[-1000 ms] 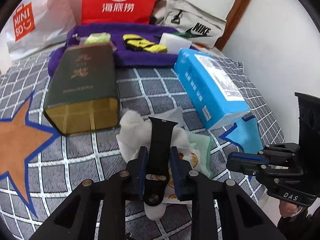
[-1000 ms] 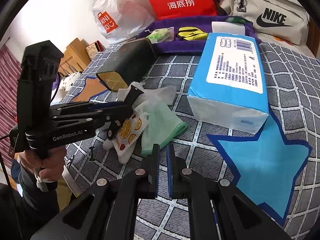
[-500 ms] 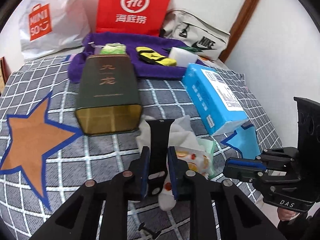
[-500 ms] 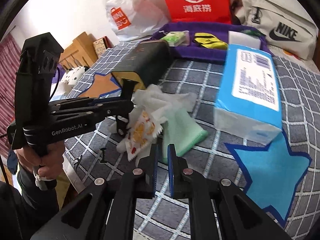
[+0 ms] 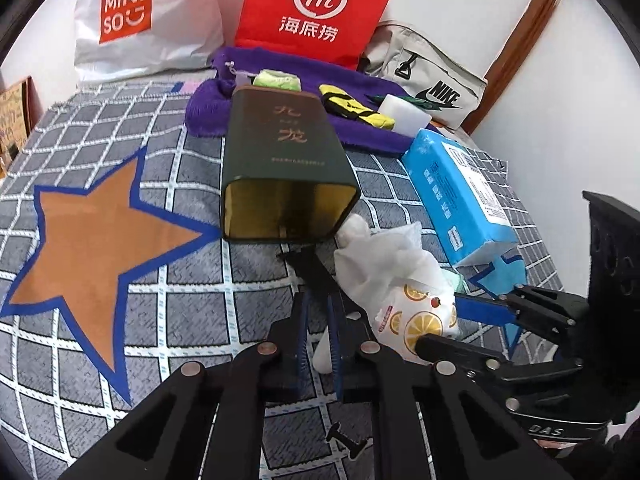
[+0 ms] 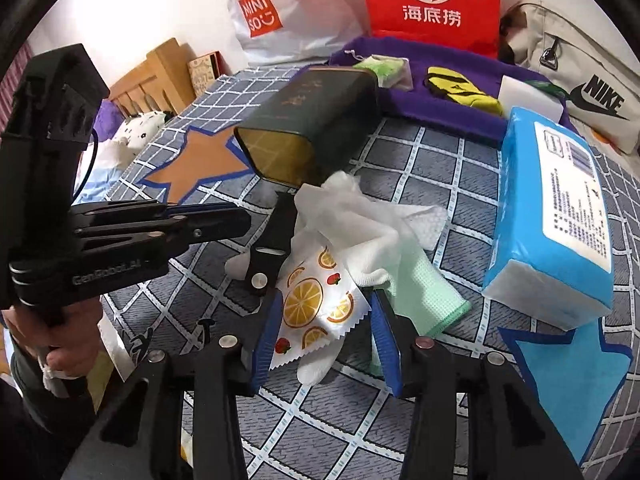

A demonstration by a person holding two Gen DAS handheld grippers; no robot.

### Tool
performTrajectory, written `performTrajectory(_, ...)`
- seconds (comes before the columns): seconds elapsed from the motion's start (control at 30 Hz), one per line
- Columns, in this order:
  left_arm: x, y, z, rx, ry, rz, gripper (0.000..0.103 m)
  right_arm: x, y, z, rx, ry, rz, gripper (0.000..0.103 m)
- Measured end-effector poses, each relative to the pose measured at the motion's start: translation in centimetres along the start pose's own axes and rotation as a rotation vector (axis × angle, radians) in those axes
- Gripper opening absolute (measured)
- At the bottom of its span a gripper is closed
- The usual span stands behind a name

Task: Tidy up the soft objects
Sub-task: 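Lift the black strap with the left tool while the right tool grasps the orange-print packet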

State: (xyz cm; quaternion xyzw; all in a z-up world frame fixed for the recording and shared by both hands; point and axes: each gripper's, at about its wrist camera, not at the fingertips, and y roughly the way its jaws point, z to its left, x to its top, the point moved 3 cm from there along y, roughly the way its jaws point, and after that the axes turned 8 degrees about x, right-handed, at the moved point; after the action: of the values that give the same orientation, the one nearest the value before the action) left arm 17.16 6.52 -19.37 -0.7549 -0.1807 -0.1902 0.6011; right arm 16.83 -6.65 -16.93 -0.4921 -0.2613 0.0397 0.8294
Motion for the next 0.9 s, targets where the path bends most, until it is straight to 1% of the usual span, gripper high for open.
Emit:
performTrajectory(0.07, 0.0, 0.0, 0.2, -0.006, -0.008, 0.003, 0.01, -0.1, 0.0, -0.1, 0.014, 0.009, 0.004, 0.016)
performTrajectory(0.13, 0.0, 0.1, 0.4, -0.003, -0.016, 0.007, 0.011, -0.1, -0.3, 0.0, 0.018, 0.005, -0.005, 0.015)
performTrajectory(0.17, 0.0, 0.3, 0.5, -0.003, -0.021, 0.013, 0.011, -0.2, -0.8, 0.2, 0.01, -0.005, -0.02, 0.013)
performTrajectory(0.23, 0.0, 0.6, 0.5, 0.0, -0.024, 0.025, 0.016, -0.2, -1.6, 0.5, 0.019, -0.014, -0.041, 0.009)
performTrajectory(0.27, 0.0, 0.7, 0.4, 0.001, -0.023, 0.026, 0.017, -0.3, -2.0, 0.6, 0.032, -0.014, -0.05, 0.007)
performTrajectory(0.37, 0.0, 0.9, -0.4, -0.018, -0.017, 0.036, 0.018, -0.4, -3.5, 0.6, 0.036, -0.017, -0.082, 0.007)
performTrajectory(0.4, 0.0, 1.0, -0.7, -0.022, -0.014, 0.041, 0.023, -0.5, -4.0, 0.4, 0.034, -0.013, -0.094, 0.007)
performTrajectory(0.43, 0.0, 1.1, -0.9, -0.019, -0.011, 0.046, 0.033, -0.6, -4.6, 0.1, 0.034, -0.006, -0.106, 0.007)
performTrajectory(0.5, 0.1, 1.3, -1.5, 0.002, 0.001, 0.048, 0.038, -0.9, -5.6, -0.8, 0.023, 0.009, -0.126, 0.007)
performTrajectory(0.63, 0.0, 2.3, -2.9, 0.035, 0.036, 0.08, 0.038, -2.0, -7.6, -3.3, -0.011, 0.06, -0.161, 0.007)
performTrajectory(0.73, -0.3, 2.9, -3.8, 0.114, 0.085, 0.076, 0.037, -2.8, -8.5, -5.4, -0.032, 0.097, -0.176, 0.007)
performTrajectory(0.83, -0.5, 2.4, -3.7, 0.173, 0.113, 0.061, 0.026, -3.6, -8.9, -7.2, -0.046, 0.135, -0.183, 0.007)
performTrajectory(0.9, -0.6, 2.1, -3.2, 0.173, 0.109, 0.062, 0.024, -4.0, -9.0, -8.1, -0.044, 0.155, -0.187, 0.007)
